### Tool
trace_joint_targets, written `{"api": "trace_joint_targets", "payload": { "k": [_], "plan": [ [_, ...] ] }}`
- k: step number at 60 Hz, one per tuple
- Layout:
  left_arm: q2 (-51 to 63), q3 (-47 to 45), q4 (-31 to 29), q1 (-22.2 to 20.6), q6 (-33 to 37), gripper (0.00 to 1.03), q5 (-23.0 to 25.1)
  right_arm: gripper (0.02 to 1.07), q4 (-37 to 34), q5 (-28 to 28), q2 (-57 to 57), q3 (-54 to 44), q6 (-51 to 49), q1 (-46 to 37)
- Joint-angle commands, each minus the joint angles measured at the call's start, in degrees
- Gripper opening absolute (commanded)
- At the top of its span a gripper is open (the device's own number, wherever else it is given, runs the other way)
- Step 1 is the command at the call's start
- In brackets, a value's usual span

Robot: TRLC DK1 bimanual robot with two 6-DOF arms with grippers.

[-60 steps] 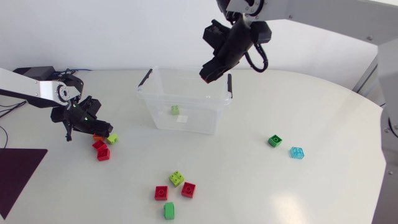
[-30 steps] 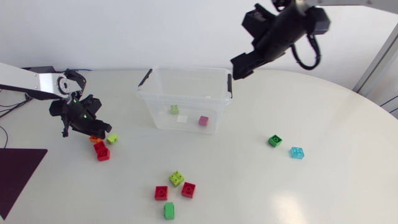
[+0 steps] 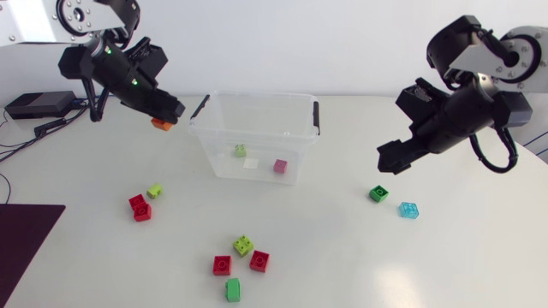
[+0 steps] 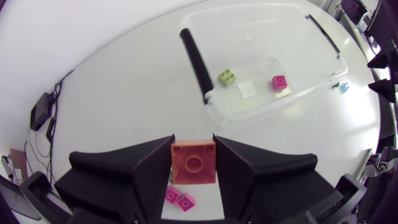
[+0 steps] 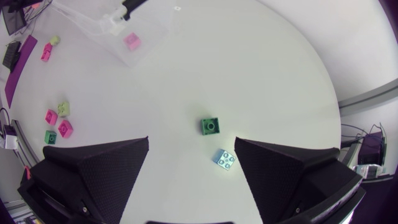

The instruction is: Pick up the duplo bricks and place them in the container

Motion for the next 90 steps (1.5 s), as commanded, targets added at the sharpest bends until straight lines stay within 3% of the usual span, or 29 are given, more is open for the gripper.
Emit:
{"api": "trace_joint_targets", "payload": {
  "k": [1,5,14,33,41,44,45,47,48,49,53,57,69,76,90],
  "plan": [
    [-0.37,2.89,-1.33,-1.76,-2.85,0.38,0.17,1.02,0.75,0.80,-1.16,-3.30,1.05,-1.21],
    [2.35,7.46,-1.33,-5.01,-4.96,0.38,2.19,1.02,1.55,1.50,-2.74,-7.34,2.10,-4.29],
    [7.71,13.26,-0.89,-5.98,-7.86,0.39,5.53,1.02,1.90,1.50,-3.89,-10.24,4.03,-7.63],
    [13.25,14.67,12.03,-6.59,-10.23,0.39,7.02,1.02,7.08,1.94,7.36,-13.32,9.92,-13.96],
    [15.45,16.07,13.87,-7.29,-10.93,0.41,7.46,1.02,9.72,1.76,13.34,-12.70,12.38,-15.19],
    [17.03,17.30,13.96,-7.56,-11.29,0.54,7.55,1.01,10.33,1.41,15.54,-11.91,13.35,-15.72],
    [17.56,17.74,13.96,-7.65,-11.46,0.65,7.55,1.00,10.86,1.41,16.07,-11.82,14.05,-15.98],
    [18.00,18.09,13.96,-7.65,-11.72,0.71,7.55,1.00,11.30,1.32,17.30,-11.38,14.67,-16.24],
    [18.26,18.36,13.87,-7.73,-11.81,0.83,7.46,1.00,11.57,1.32,17.82,-11.29,14.84,-16.33],
    [18.26,18.36,13.78,-7.73,-11.90,0.86,7.46,1.00,11.65,1.32,18.26,-11.03,15.20,-16.33],
    [18.08,18.36,13.43,-7.82,-11.72,0.97,7.46,0.97,12.09,0.71,20.20,-10.24,16.34,-16.33],
    [17.73,18.09,13.08,-7.65,-11.55,0.98,7.46,0.97,12.53,0.45,21.43,-9.45,16.95,-16.33],
    [12.02,14.67,11.68,-4.13,-9.70,0.98,7.37,0.88,13.24,-0.35,24.24,-6.72,18.98,-15.98],
    [7.71,10.45,9.48,-1.58,-6.89,0.98,7.20,0.74,13.59,-0.35,25.38,-5.85,19.94,-15.45],
    [-3.45,-2.65,7.28,7.74,1.46,0.98,7.29,0.50,14.99,-0.17,26.00,-6.55,20.29,-14.84]
  ]
}}
